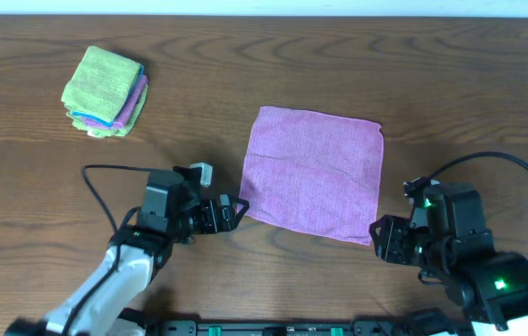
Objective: Fold the cloth
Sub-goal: 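Move the left gripper to grasp the cloth's lower left corner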
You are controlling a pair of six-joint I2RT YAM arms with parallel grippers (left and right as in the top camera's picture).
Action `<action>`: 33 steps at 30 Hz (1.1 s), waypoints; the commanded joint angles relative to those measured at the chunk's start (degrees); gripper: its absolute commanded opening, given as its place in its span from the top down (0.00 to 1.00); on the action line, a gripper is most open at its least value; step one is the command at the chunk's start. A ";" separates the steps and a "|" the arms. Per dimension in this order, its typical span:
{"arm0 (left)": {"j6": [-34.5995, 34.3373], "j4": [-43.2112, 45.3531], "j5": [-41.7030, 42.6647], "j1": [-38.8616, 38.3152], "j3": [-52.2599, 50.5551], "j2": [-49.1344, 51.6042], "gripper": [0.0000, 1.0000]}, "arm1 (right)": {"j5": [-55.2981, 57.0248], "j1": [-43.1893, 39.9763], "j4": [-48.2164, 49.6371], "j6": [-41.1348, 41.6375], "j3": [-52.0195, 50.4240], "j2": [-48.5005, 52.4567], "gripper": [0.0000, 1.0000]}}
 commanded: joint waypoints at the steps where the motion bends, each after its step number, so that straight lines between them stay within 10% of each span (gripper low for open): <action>1: 1.79 1.86 -0.37 -0.70 1.95 3.63 0.08 | -0.48 -0.85 -0.11 -1.70 0.85 -0.31 0.53; 18: 0.85 5.11 -2.27 -5.22 4.39 16.48 0.25 | -0.46 -0.85 -0.13 -1.68 0.85 -0.31 0.62; 33: -2.80 4.68 0.87 -5.16 4.39 16.85 0.94 | 0.22 -1.01 -0.92 -1.57 0.83 -0.24 0.71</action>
